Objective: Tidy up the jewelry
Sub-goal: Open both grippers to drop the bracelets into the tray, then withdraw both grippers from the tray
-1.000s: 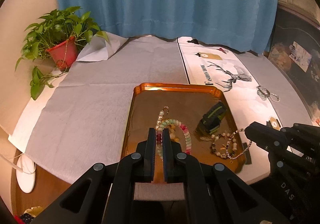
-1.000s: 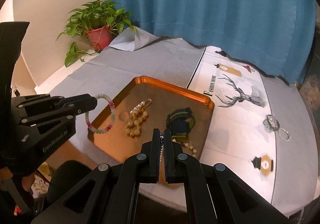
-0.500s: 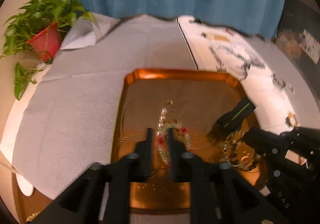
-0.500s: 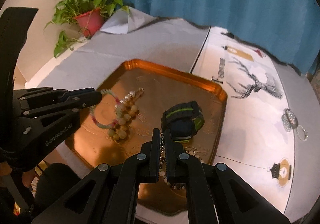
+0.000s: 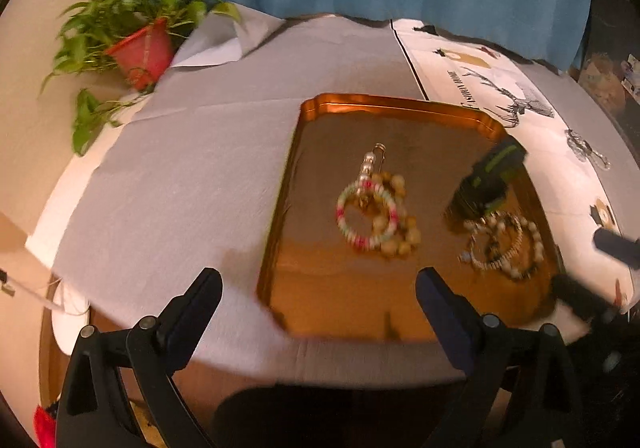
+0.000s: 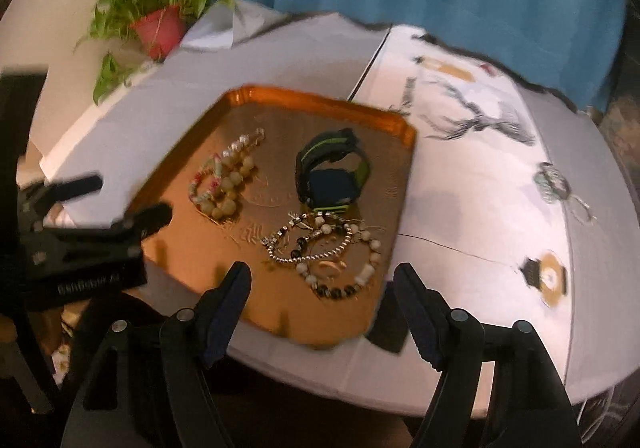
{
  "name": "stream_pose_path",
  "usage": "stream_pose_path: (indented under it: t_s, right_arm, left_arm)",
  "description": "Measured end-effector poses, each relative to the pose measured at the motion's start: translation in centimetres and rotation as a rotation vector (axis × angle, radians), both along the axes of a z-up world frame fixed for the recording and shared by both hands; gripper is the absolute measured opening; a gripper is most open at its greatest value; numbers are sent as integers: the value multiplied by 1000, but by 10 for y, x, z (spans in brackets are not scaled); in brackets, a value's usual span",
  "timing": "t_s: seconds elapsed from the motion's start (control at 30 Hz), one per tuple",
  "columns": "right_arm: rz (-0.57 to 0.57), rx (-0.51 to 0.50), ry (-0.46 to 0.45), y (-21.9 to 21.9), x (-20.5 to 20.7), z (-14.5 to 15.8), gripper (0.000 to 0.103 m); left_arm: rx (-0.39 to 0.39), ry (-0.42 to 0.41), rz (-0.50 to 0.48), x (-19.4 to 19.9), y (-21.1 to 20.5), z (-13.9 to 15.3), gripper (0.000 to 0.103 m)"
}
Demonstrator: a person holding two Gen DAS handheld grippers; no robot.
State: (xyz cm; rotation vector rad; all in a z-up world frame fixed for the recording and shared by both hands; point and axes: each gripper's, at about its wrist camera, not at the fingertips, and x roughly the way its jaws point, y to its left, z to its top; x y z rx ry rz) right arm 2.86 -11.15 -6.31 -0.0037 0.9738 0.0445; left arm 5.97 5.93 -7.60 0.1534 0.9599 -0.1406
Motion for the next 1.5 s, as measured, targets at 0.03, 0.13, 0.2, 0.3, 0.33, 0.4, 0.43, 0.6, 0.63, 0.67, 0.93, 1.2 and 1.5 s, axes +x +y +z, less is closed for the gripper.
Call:
stream_pose_path:
  t_s: [0.03,0.13,0.2,0.3,0.33,0.4,0.43,0.6,0.63,0.67,0.93,1.2,1.5]
  right_arm:
    - [-17,12,-20,-3,-9,8,74]
    - [-60,46,-52,-8,-34,25,74]
    - [-80,46,-72,-9,-54,36,74]
    - [-79,23,-91,-5,-81,45,75]
    - [-77,15,-91,-3,-85,47,75]
    - [-70,-2,-89,1,-103,48,75]
    - [-70,-6,-88,3,-110,49,75]
    - [-78,-15,-99,6,-141,53,75]
    - [-81,-13,-103,6,-145,54,75]
    - [-84,-11,-110,6,-151,57,75]
    - [-83,-22,-158,7,-178,75,75]
    - [-92,-18,-178,5,-195,81,75]
    - [-105,-7,-199,-4,-203,85,75]
  left_arm:
    - [-5,-6,7,-9,2,4,96]
    - [-30,-19,19,-36,7,16,96]
    - [-34,-38,17,-52,6,24,96]
    - [-21,-66,7,-75,4,34,96]
    - [-23,-72,3,-83,4,37,96]
    - [-27,-84,-3,-97,3,43,96]
    - [-29,-92,-7,-104,2,46,96]
    - [-18,-131,-35,-133,-3,61,96]
    - [-17,-137,-39,-138,-4,63,96]
    - [-18,-145,-42,-143,-5,67,96]
    - [-20,-183,-50,-168,-6,80,96]
    - [-16,-202,-63,-184,-11,87,97]
    - [-13,-221,-78,-187,-23,96,96]
